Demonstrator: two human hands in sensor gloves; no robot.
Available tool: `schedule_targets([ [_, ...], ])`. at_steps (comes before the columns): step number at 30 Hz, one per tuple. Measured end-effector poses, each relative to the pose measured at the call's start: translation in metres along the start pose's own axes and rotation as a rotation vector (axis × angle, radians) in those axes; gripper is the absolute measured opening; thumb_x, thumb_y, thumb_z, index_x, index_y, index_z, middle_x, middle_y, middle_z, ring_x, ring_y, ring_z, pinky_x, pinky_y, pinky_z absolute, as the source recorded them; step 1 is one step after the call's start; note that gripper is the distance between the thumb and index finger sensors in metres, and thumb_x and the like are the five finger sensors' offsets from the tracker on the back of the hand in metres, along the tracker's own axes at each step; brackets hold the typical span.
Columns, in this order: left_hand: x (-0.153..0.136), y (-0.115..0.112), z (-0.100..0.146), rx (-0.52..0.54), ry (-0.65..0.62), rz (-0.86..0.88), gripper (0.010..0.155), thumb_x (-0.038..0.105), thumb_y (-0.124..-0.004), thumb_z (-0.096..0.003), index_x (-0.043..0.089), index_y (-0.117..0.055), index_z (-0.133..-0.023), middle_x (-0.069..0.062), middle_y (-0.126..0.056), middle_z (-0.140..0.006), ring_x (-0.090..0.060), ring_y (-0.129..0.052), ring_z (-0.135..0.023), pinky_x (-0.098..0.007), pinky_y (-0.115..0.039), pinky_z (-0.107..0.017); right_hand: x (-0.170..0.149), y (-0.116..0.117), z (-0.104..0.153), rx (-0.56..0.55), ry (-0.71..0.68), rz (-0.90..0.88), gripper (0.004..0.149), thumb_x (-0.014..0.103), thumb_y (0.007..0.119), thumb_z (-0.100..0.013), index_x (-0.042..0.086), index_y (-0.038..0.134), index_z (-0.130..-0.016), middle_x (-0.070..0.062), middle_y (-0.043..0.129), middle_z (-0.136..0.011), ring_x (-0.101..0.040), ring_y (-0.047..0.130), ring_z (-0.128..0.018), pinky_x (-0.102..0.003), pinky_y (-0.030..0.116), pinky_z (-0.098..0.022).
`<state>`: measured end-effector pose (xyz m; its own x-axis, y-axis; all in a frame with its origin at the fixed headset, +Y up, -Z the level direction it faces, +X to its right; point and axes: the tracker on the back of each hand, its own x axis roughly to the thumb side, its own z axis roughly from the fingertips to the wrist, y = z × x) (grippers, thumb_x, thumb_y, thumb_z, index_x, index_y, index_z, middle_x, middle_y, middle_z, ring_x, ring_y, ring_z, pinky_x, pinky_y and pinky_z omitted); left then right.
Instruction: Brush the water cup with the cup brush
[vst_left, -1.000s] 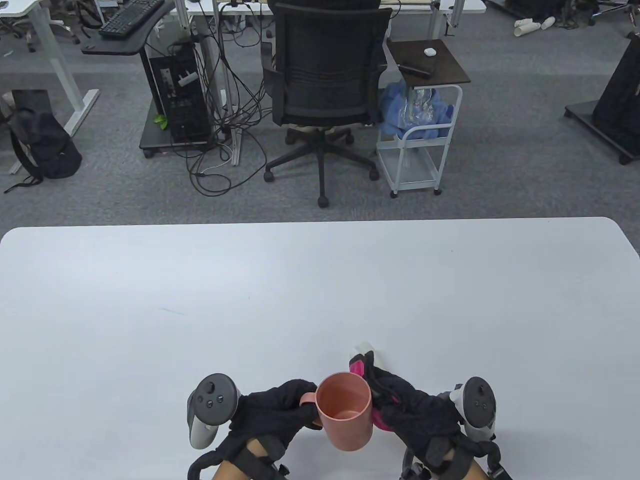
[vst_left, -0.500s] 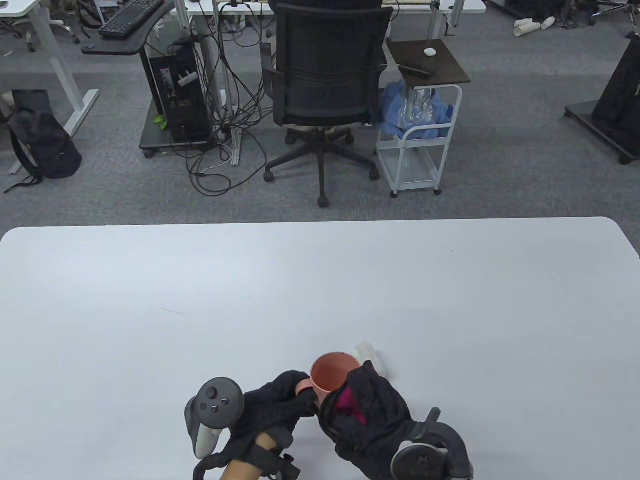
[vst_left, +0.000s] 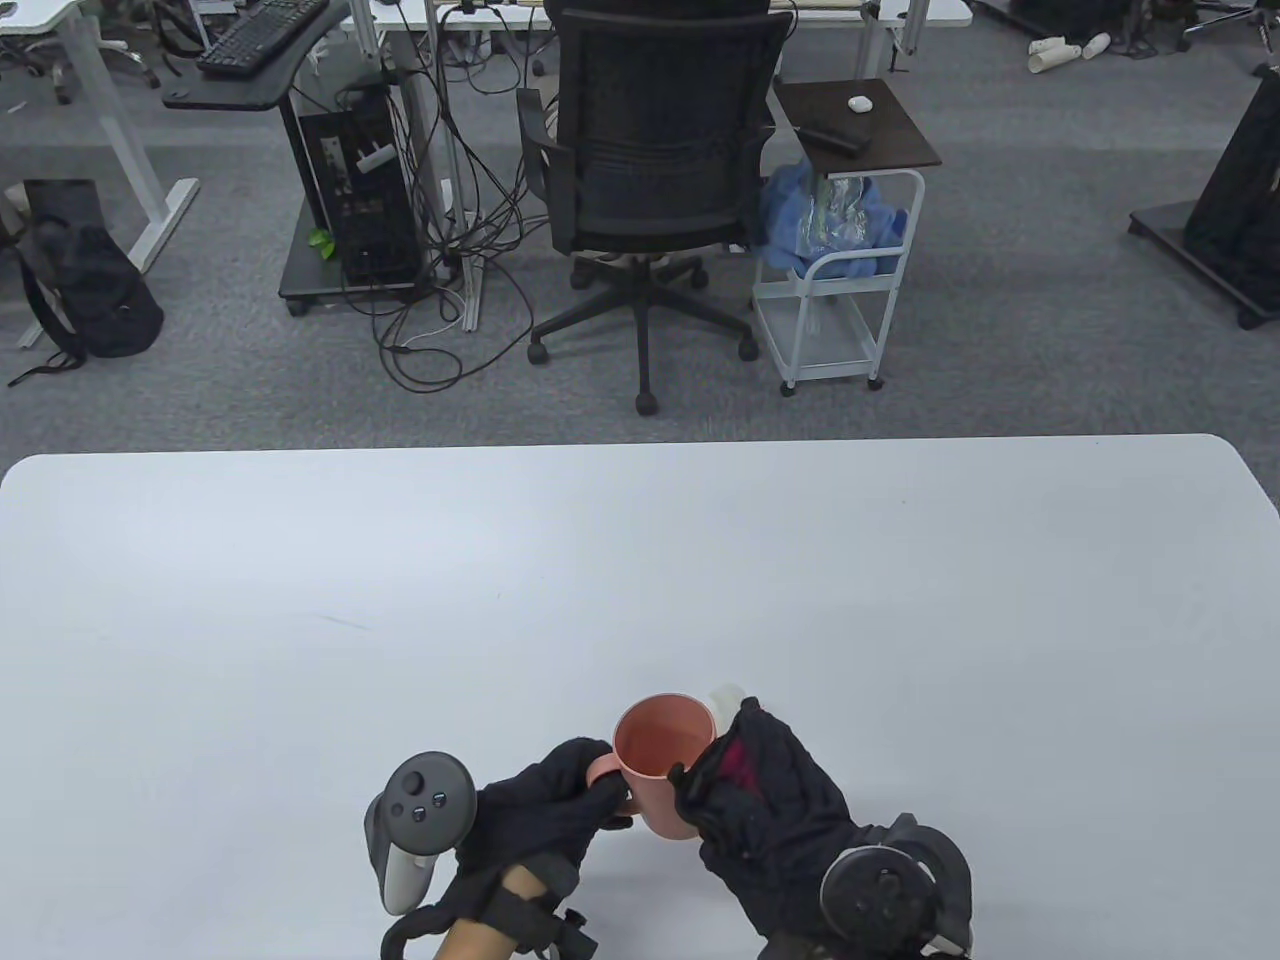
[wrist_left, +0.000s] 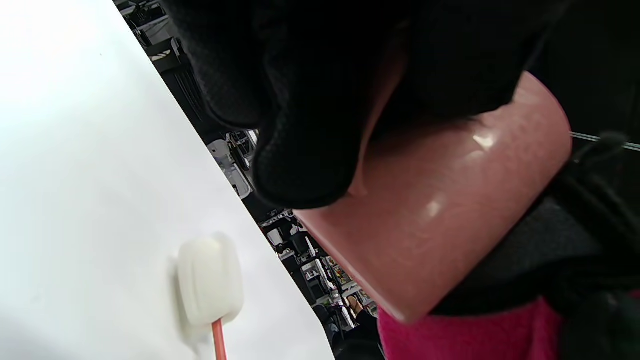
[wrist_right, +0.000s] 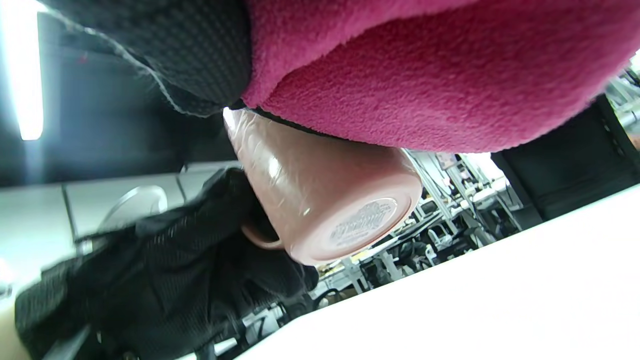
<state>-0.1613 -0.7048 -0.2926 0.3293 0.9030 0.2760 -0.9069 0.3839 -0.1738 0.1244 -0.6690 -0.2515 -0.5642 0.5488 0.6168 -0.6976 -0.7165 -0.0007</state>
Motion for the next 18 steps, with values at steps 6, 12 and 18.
schedule_targets([
  [6, 0.003, -0.002, -0.001, -0.038, -0.035, 0.020, 0.041, 0.045, -0.084, -0.0404, 0.030, -0.082, -0.078, 0.000, -0.093, -0.076, -0.018, -0.114, -0.050, -0.038, -0.087, -0.063, -0.029, -0.005, 0.000, 0.013, 0.080, -0.329, 0.050, 0.043, 0.070, -0.052, 0.019, 0.058, -0.095, -0.026, 0.034, -0.110, -0.050, 0.047, -0.103, -0.061, 0.049, -0.073],
  [12, 0.003, -0.003, -0.003, -0.087, -0.053, 0.050, 0.041, 0.045, -0.085, -0.0391, 0.032, -0.083, -0.078, 0.002, -0.093, -0.077, -0.018, -0.113, -0.050, -0.038, -0.087, -0.064, -0.060, 0.008, -0.003, 0.054, 0.116, -0.777, 0.051, 0.046, 0.070, -0.051, 0.020, 0.059, -0.093, -0.025, 0.045, -0.109, -0.048, 0.059, -0.100, -0.060, 0.057, -0.070],
  [18, 0.002, -0.013, -0.005, -0.238, -0.080, 0.130, 0.041, 0.045, -0.085, -0.0382, 0.034, -0.084, -0.077, 0.004, -0.093, -0.077, -0.017, -0.113, -0.049, -0.037, -0.087, -0.065, -0.080, 0.029, -0.003, 0.154, 0.191, -1.113, 0.052, 0.052, 0.065, -0.053, 0.022, 0.056, -0.095, -0.023, 0.052, -0.108, -0.046, 0.065, -0.098, -0.058, 0.060, -0.069],
])
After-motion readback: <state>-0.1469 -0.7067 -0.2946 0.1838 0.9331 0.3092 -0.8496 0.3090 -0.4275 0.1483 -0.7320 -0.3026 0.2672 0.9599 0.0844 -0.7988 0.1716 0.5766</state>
